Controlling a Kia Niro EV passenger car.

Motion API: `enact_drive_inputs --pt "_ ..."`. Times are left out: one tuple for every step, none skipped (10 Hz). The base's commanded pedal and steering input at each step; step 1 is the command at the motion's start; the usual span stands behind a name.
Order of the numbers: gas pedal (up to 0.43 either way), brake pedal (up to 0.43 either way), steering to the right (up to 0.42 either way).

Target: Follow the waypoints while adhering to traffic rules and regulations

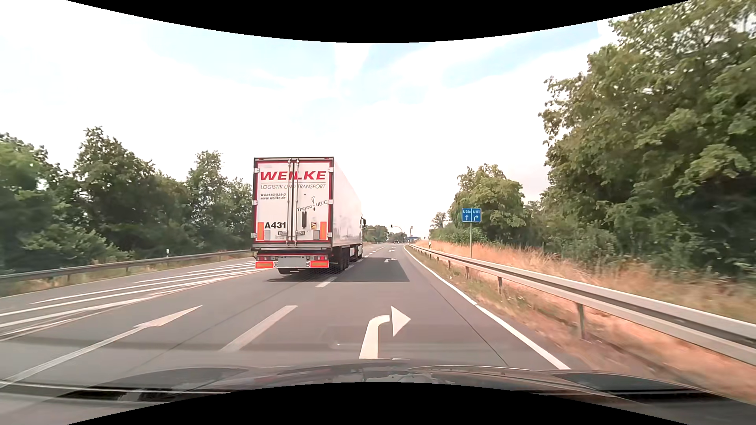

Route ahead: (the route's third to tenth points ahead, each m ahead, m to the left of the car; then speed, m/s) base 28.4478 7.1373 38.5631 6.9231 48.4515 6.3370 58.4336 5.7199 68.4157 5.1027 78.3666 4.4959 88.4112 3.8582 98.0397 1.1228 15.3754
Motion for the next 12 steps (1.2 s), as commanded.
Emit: enact_drive_inputs --pt "0.138 0.0 0.002" --pt "0.138 0.0 0.002" --pt "0.138 0.0 0.002" --pt "0.138 0.0 0.002" --pt "0.138 0.0 0.002" --pt "0.138 0.0 0.002" --pt "0.138 0.0 0.002" --pt "0.138 0.0 0.002" --pt "0.15 0.0 0.002" --pt "0.15 0.0 0.001" --pt "0.15 0.0 0.001" --pt "0.15 0.0 0.001"
